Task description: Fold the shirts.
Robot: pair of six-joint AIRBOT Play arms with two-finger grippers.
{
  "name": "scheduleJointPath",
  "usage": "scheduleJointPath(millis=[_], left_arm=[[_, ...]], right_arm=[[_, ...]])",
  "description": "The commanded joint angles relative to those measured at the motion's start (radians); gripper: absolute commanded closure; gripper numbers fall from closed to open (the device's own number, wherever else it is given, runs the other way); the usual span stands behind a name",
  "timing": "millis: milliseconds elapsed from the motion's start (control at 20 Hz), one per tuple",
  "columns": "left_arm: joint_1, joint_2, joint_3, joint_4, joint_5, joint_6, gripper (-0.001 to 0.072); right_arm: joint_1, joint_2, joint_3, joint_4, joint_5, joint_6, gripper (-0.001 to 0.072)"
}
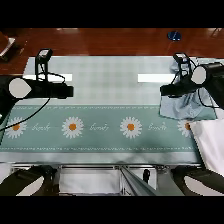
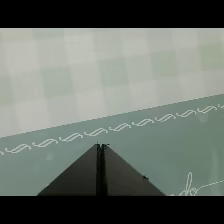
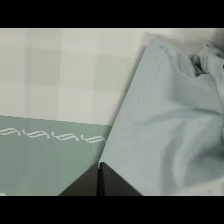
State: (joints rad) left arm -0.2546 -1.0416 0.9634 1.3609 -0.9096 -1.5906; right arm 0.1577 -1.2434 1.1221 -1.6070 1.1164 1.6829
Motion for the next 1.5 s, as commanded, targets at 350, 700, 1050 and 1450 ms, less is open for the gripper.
scheduleJointPath(millis=[350, 700, 1050, 1450], left_arm=[[0.000, -0.001, 0.000, 0.000, 0.000, 0.000, 0.0688], [0.000, -0.001, -0.001, 0.000, 0.092, 0.000, 0.0688], [-0.002, -0.082, -0.001, 0.002, 0.282, -0.003, 0.0201], [-0.002, -0.146, -0.001, -0.003, 0.281, -0.003, 0.0201]], right_arm=[[0.001, 0.000, 0.000, 0.000, 0.000, 0.000, 0.0685], [0.001, 0.000, 0.000, 0.001, -0.034, 0.000, 0.0685], [-0.050, -0.033, 0.005, -0.594, -0.431, 0.346, 0.0304], [-0.449, -0.331, 0.173, -0.143, -0.280, 0.264, 0.0311]])
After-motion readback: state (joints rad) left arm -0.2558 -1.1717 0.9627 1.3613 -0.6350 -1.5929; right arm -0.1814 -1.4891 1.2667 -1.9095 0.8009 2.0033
